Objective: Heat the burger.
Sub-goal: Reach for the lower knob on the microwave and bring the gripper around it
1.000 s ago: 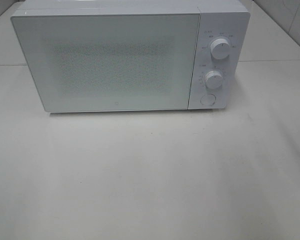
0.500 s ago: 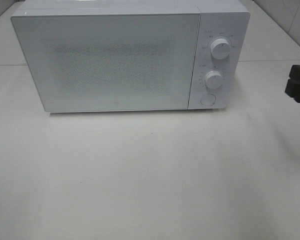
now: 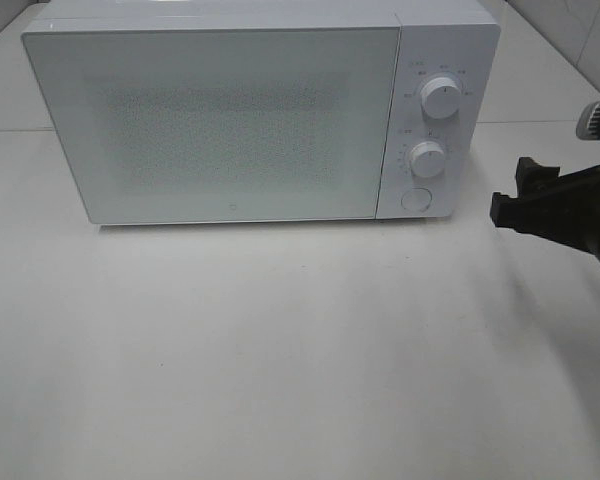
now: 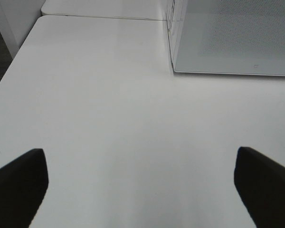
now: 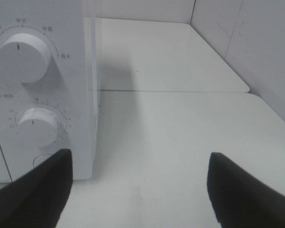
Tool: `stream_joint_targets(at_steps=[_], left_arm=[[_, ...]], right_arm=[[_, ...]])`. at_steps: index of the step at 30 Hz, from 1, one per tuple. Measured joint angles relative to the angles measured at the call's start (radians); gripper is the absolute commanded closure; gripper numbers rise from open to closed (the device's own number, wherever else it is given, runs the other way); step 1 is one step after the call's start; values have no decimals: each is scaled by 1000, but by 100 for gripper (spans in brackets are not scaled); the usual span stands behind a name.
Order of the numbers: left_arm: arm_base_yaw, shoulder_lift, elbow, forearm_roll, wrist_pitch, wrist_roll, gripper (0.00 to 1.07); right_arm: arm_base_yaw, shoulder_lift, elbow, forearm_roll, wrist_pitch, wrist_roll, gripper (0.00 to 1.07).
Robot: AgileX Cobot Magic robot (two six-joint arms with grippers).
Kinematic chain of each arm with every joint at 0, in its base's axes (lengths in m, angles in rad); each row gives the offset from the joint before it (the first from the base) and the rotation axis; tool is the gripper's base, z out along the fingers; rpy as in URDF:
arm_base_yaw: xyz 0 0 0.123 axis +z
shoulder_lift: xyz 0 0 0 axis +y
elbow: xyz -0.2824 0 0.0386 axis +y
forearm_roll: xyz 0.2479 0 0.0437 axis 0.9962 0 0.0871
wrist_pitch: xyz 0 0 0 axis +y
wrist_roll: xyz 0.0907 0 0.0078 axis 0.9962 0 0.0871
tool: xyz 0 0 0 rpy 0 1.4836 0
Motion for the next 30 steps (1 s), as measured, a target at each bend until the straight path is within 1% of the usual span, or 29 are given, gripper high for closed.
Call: stream_joint_targets(at_steps=[1, 3, 4, 5, 6, 8, 9, 11, 12, 13, 17, 21, 24, 30], left_arm=[[0, 0, 0, 0, 0, 0, 4], [0, 0, 0, 0, 0, 0, 4], [0, 0, 0, 0, 0, 0, 4], [0, 0, 0, 0, 0, 0, 4], [0, 0, 0, 0, 0, 0, 4], [0, 0, 0, 0, 0, 0, 4], [0, 0, 0, 0, 0, 0, 4], [0, 0, 0, 0, 0, 0, 4], [0, 0, 0, 0, 0, 0, 4], [0, 0, 0, 0, 0, 0, 4], [0, 0, 0, 0, 0, 0, 4], [0, 0, 0, 0, 0, 0, 4], [0, 0, 0, 0, 0, 0, 4], [0, 0, 0, 0, 0, 0, 4]], right_arm=[[0, 0, 0, 0, 0, 0, 31], [53, 43, -24, 56, -22, 0, 31], [53, 43, -24, 56, -22, 0, 31], [84, 70, -45, 69, -38, 0, 31], [84, 70, -45, 69, -38, 0, 31], [122, 112, -82, 80, -57, 0, 31], [122, 112, -82, 80, -57, 0, 31], [134, 154, -120, 92, -62, 0, 31], [134, 154, -120, 92, -62, 0, 31], [136, 180, -144, 96, -66, 5, 31], [136, 212, -175, 96, -74, 26, 31], [136, 252, -228, 95, -77, 51, 30], [136, 283, -256, 86, -63, 53, 28], [135, 342, -298, 78, -53, 53, 28]])
